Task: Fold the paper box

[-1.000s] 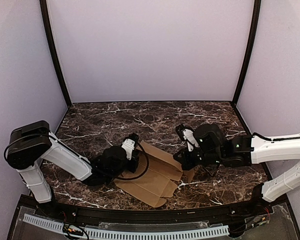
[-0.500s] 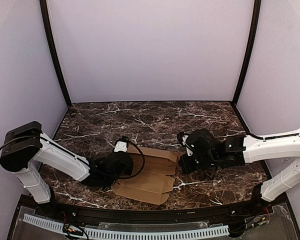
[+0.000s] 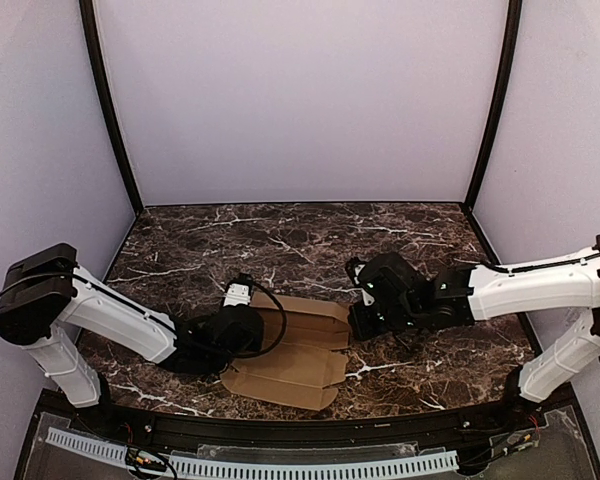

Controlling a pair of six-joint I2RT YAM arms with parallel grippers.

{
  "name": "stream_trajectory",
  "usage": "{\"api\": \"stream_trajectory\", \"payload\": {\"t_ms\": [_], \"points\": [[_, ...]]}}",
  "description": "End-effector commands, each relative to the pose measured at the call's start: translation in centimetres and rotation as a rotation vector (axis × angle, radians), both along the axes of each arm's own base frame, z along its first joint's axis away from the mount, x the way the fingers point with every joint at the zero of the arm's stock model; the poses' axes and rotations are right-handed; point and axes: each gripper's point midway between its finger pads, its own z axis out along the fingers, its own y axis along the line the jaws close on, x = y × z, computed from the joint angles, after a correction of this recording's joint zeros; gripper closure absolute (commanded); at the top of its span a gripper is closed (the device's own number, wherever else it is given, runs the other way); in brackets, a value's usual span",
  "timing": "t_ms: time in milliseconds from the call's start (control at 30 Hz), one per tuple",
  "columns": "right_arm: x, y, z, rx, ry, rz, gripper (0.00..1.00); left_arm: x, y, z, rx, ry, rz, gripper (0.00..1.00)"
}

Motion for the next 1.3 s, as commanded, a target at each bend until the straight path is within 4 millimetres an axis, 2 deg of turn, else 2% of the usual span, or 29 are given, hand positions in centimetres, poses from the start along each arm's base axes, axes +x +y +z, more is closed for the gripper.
{"api": "stream_trajectory", "payload": {"t_ms": [0, 400, 567, 767, 1000, 1133, 1267], "points": [[1.5, 1.0, 0.7, 0.033, -0.042, -0.028, 1.00, -0.4, -0.1, 1.0, -0.024, -0.001, 0.002, 1.00], [2.2, 2.8, -1.1, 0.087, -0.030, -0.049, 1.00, -0.8, -1.1, 1.5, -0.046, -0.004, -0.026, 1.00], [2.1, 3.5, -1.1, 0.150, -0.012, -0.056, 1.00, -1.1, -1.6, 1.8, -0.077, 0.018, -0.045, 1.00], [2.0, 3.8, 0.3, 0.261, -0.017, -0.086, 1.00, -1.3, -2.0, 2.7, -0.118, 0.025, -0.056, 1.00], [1.9, 3.8, 3.4, 0.377, -0.062, -0.085, 1.00, -1.4, -2.2, 3.1, -0.144, 0.031, -0.060, 0.99], [1.8, 3.4, 3.6, 0.362, -0.068, -0.081, 1.00, -1.3, -2.0, 3.3, -0.141, 0.022, -0.050, 1.00], [1.7, 2.3, 3.6, 0.316, -0.089, -0.081, 1.00, -1.0, -2.0, 4.4, -0.145, -0.005, -0.048, 1.00]]}}
